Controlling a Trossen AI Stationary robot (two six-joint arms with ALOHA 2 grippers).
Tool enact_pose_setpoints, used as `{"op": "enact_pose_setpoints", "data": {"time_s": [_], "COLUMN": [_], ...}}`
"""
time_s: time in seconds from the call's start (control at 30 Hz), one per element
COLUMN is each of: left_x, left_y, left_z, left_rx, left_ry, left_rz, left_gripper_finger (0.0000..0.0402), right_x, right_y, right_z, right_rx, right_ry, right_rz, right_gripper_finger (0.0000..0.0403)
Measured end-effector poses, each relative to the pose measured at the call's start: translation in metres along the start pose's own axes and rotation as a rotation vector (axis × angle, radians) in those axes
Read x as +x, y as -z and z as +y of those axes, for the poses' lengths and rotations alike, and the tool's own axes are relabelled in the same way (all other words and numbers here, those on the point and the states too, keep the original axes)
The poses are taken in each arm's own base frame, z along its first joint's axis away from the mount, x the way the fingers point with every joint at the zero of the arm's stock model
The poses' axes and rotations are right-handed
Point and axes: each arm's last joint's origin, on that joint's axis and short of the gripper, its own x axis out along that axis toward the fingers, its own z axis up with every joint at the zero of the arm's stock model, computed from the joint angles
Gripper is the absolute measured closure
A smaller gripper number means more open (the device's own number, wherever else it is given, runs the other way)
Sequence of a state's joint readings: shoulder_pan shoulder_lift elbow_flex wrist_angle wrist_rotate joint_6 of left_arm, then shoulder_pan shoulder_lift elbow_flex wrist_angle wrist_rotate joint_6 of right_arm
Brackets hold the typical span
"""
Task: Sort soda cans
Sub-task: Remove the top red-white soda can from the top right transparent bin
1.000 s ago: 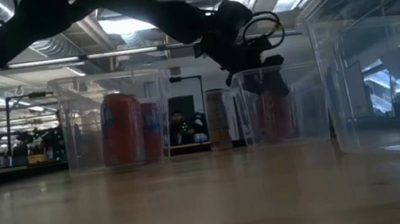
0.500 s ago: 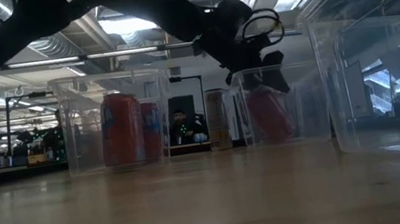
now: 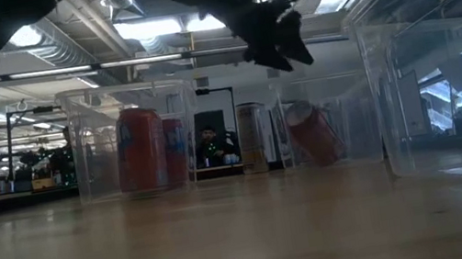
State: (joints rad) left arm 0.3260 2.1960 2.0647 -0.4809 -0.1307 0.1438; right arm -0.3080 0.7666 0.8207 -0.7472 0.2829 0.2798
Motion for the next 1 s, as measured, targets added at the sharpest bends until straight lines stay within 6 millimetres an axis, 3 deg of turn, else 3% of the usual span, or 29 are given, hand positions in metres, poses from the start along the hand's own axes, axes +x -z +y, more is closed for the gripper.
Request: {"op": "enact_pose_setpoints", "data": {"time_s": [0.2,0.73,0.83,1.0], "left_x": [-0.02,-0.022,-0.037,-0.079], "left_y": [-0.002,0.002,-0.004,-0.016], "left_z": [-0.001,-0.008,-0.014,-0.021], "left_rx": [0.086,0.122,0.122,0.112], "left_ry": [0.04,0.061,0.075,0.094], "left_rz": [0.059,0.109,0.109,0.116], "left_gripper_finger": [0.0039,0.0039,0.0039,0.0039], "right_x": [0.0,0.006,0.005,0.005], "right_y": [0.002,-0.001,-0.003,-0.004], "right_z": [0.0,0.002,0.002,0.003], "right_rx": [-0.006,-0.028,-0.034,-0.074], "right_ry": [0.005,0.024,0.018,0.008], "right_rz": [0.018,0.018,-0.006,-0.018], "right_gripper_finger": [0.0393,0.0393,0.0393,0.0393]}}
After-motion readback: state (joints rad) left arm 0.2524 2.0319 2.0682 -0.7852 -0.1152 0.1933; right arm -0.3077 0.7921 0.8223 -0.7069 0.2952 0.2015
